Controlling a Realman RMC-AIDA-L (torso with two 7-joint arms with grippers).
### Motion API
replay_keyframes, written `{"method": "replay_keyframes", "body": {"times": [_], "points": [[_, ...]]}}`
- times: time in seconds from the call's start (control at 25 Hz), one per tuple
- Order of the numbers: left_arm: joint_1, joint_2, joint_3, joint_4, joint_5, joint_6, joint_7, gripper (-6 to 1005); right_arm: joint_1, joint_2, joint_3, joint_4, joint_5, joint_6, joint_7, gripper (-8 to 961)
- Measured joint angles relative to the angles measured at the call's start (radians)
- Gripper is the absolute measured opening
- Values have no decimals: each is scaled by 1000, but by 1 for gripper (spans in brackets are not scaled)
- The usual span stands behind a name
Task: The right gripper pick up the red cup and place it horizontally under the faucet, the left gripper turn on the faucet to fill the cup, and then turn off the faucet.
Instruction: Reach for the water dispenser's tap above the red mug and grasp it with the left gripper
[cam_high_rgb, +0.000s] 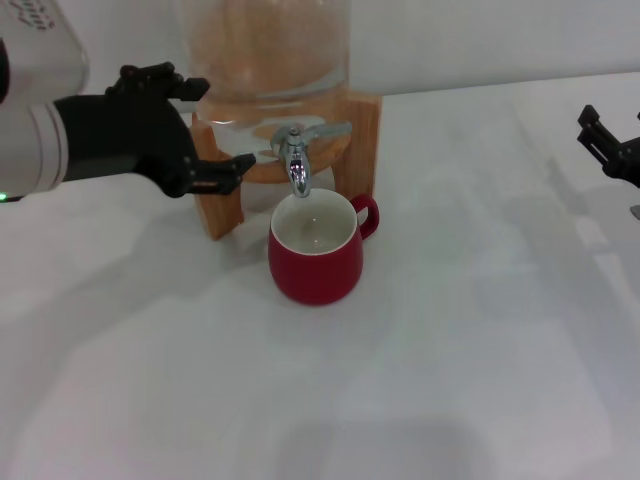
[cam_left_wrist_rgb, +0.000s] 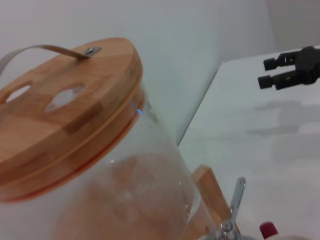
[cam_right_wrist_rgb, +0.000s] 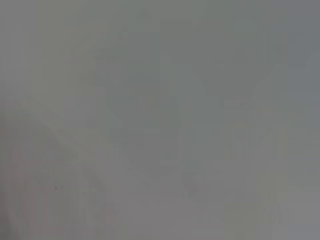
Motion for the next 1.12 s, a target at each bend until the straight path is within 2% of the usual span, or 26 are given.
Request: {"method": "replay_keyframes", "body": {"times": [0.36, 1.12], "points": [[-71, -1, -8, -75, -18, -15, 17, 881, 1, 0, -7, 0, 0, 0, 7, 845], [-138, -1, 24, -178, -61, -32, 50, 881, 1, 0, -16, 0, 0, 0, 7, 845]]}}
